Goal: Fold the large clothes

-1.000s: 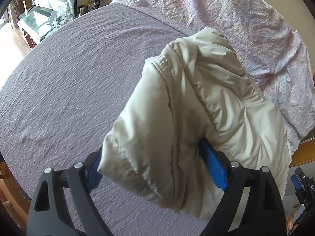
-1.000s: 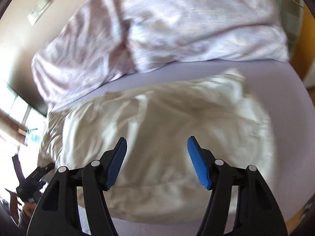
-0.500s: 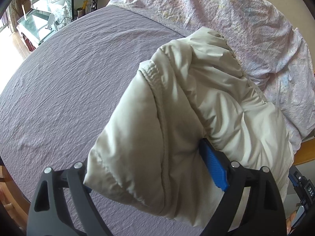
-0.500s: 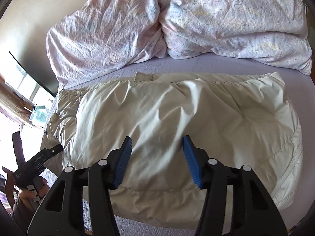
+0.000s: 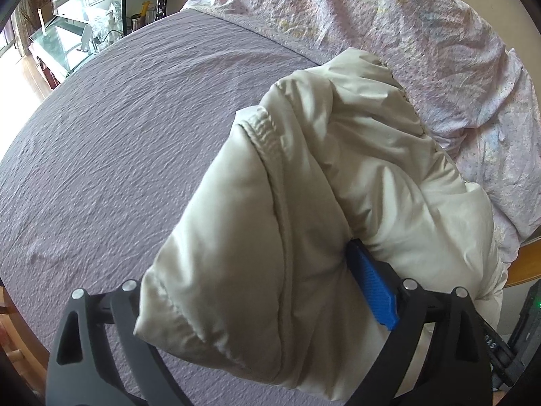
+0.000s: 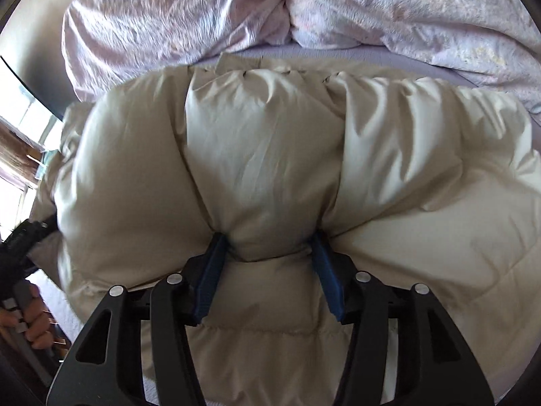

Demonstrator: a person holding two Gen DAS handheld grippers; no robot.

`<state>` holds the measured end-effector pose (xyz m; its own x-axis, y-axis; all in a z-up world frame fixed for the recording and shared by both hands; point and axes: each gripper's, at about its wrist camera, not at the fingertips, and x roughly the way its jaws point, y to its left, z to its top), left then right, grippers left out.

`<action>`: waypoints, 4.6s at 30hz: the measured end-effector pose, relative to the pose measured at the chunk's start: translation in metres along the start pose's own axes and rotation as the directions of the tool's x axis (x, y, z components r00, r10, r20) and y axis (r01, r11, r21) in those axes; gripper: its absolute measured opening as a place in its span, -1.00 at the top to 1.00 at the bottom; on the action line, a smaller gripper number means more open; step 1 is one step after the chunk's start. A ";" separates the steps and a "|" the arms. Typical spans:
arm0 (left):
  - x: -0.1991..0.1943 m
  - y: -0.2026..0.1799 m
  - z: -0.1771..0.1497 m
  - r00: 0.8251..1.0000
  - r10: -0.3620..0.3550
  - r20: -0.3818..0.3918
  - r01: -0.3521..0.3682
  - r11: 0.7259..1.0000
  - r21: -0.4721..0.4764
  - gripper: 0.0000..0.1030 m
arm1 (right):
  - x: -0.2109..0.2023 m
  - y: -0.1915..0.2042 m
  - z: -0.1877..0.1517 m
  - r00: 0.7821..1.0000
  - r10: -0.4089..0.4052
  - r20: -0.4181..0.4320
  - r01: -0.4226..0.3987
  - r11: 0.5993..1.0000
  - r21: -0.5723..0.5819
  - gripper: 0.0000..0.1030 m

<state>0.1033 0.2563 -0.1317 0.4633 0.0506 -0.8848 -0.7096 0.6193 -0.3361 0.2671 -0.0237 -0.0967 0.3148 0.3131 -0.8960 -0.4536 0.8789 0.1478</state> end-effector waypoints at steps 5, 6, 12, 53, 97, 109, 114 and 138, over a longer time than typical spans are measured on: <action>0.002 -0.001 0.003 1.000 -0.007 0.002 0.007 1.000 -0.013 -0.85 | 0.010 0.005 -0.001 0.999 -0.038 0.012 0.038 0.999 -0.033 -0.09; 0.003 -0.001 0.004 1.000 -0.009 0.002 0.009 1.000 -0.018 -0.86 | 0.010 0.006 -0.002 0.999 -0.042 0.018 0.043 0.998 -0.036 -0.10; 0.010 -0.001 0.005 1.000 -0.031 -0.004 0.031 0.998 -0.063 -0.87 | 0.011 0.008 -0.005 0.998 -0.048 0.031 0.049 0.998 -0.044 -0.10; -0.123 -0.166 -0.040 0.855 -0.513 0.071 0.483 0.840 0.248 0.51 | 0.009 -0.004 -0.005 0.999 0.031 0.028 -0.030 0.999 -0.040 -0.14; -0.052 -0.424 -0.212 0.916 -0.340 -0.215 0.400 0.720 0.566 0.30 | -0.137 -0.291 -0.104 0.966 -0.173 0.192 0.085 0.914 0.396 -0.29; -0.068 -0.446 -0.227 0.896 -0.364 -0.255 0.443 0.680 0.585 -0.42 | -0.159 -0.314 -0.118 0.954 -0.204 0.221 0.077 0.877 0.475 -0.29; -0.088 -0.438 -0.212 0.893 -0.384 -0.235 0.446 0.680 0.582 -0.45 | -0.178 -0.303 -0.108 0.942 -0.197 0.273 0.056 0.892 0.449 -0.29; -0.035 -0.337 -0.104 0.992 -0.130 0.002 0.113 0.871 0.477 -0.48 | -0.190 -0.132 0.018 0.919 0.025 0.392 -0.040 0.999 0.029 0.01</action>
<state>0.2710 -0.0351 -0.0212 0.5523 -0.0289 -0.8331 -0.3125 0.9194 -0.2390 0.2824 -0.1928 0.0622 0.6053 0.4511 -0.6558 -0.4413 0.8759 0.1952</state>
